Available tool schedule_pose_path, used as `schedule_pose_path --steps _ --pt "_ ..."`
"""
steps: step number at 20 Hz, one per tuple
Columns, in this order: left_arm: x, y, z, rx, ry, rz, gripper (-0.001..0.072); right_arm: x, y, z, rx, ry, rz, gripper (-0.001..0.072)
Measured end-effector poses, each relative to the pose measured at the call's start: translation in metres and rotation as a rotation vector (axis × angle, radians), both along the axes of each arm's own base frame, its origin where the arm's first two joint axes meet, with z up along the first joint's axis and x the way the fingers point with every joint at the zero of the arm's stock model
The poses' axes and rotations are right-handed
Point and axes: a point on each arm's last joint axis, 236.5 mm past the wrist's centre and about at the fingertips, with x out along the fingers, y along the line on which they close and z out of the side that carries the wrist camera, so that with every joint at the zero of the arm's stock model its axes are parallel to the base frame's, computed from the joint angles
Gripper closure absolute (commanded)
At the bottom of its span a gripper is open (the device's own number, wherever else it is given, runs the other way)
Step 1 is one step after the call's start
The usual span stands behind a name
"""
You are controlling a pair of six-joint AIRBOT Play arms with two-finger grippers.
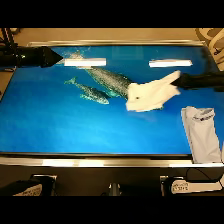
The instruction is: Fold the shirts.
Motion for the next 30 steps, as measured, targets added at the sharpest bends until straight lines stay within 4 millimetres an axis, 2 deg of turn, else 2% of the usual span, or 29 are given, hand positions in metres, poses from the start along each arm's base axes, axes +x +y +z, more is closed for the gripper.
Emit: schedule_pose_path --steps 2,4,7,9,13,16,19,22,25,30 --pt "0.0 0.0 0.0 0.0 -0.001 0.001 0.0681 -0.014 -0.058 0.021 -0.02 -0.018 -0.113 0.0694" --pt "0.0 0.0 0.0 0.0 -0.001 0.001 0.0681 -0.034 -0.105 0.037 -0.029 -0.028 -0.212 0.0694" --pt "0.0 0.0 0.0 0.0 -0.001 0.001 0.0681 -0.068 -0.156 0.056 -0.044 -0.031 -0.33 0.0694" --pt "0.002 0.0 0.001 -0.002 -0.005 0.004 0.0681 -0.091 -0.175 0.064 -0.048 -0.017 -0.376 0.0694" --pt "0.007 0.001 0.004 -0.01 -0.024 0.018 0.0681 -0.133 -0.185 0.071 -0.058 0.051 -0.411 0.0694" --pt "0.01 0.002 0.004 -0.007 -0.036 0.02 0.0681 -0.159 -0.179 0.073 -0.08 0.114 -0.396 0.0694" --pt "0.015 0.002 -0.002 0.001 -0.034 0.017 0.0681 -0.19 -0.174 0.063 -0.141 0.23 -0.381 0.0694" --pt "0.022 0.002 -0.011 0.005 -0.025 0.019 0.0681 -0.23 -0.18 0.033 -0.257 0.412 -0.382 0.0694" --pt "0.027 0.002 -0.014 0.006 -0.027 0.022 0.0681 -0.261 -0.176 -0.004 -0.283 0.576 -0.358 0.0694" --pt "0.029 0.002 -0.015 0.005 -0.029 0.025 0.0681 -0.29 -0.171 -0.07 -0.291 0.713 -0.324 0.0694"
